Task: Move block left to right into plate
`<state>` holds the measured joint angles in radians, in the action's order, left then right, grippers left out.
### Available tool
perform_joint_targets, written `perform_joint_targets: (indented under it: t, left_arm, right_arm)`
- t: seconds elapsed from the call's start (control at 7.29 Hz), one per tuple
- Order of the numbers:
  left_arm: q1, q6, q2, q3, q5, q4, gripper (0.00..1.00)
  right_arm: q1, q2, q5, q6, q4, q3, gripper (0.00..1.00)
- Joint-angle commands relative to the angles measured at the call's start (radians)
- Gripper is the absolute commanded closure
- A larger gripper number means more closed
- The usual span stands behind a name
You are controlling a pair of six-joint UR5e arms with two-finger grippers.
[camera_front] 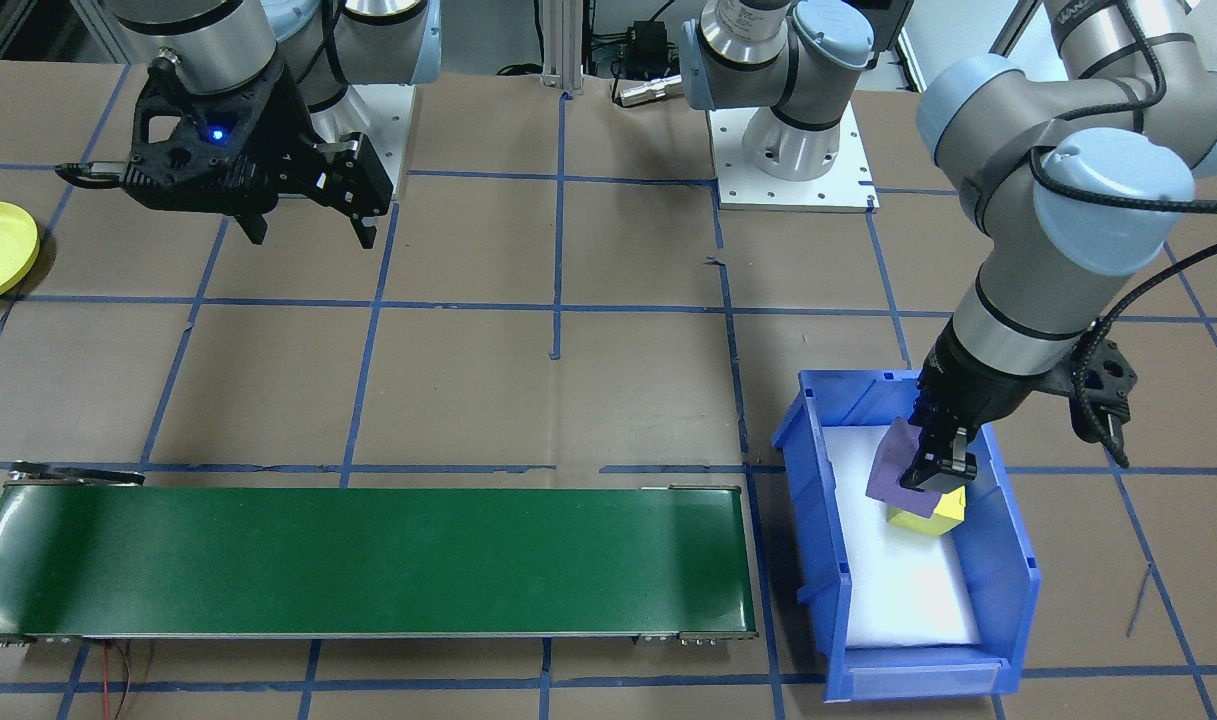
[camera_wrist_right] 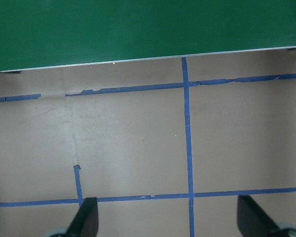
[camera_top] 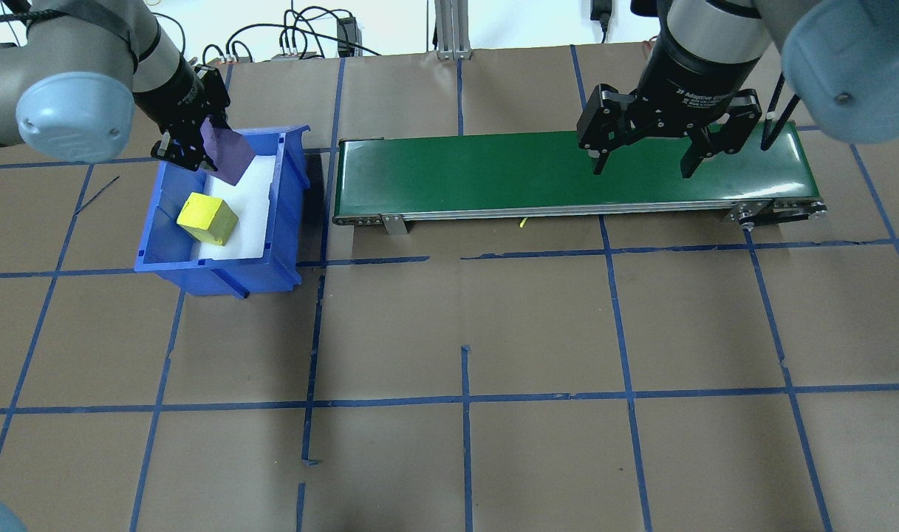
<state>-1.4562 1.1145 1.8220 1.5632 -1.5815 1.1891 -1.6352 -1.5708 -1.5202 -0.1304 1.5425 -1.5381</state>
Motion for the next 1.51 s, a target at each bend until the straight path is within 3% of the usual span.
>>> perform_joint_targets:
  t: [0.0,0.14,0.55,0.82,1.1,1.37]
  left_arm:
    - [-0.085,-0.101,0.043,-0.034,0.110,-0.084,0.74]
    - [-0.117,-0.125,0.081,-0.034,0.113,-0.104,0.74]
    - [-0.179,-0.593,0.146,-0.034,0.113,-0.103,0.72]
    - [-0.240,-0.721,0.190,-0.032,0.106,-0.103,0.65]
    - [-0.242,-0.871,0.203,-0.034,0.106,-0.123,0.35]
    - [-0.242,-0.900,0.215,-0.035,0.104,-0.126,0.14]
  right_arm:
    - [0.000,0.000,0.002,0.000,0.001,0.000,0.00]
    - [0.000,0.000,0.002,0.000,0.001,0.003,0.00]
    - [0.000,0.000,0.000,0.000,0.001,0.001,0.00]
    - [0.000,0.000,0.000,0.002,0.001,0.003,0.00]
    - [0.000,0.000,0.000,0.002,-0.001,0.003,0.00]
    - [0.000,0.000,0.000,0.002,-0.001,0.003,0.00]
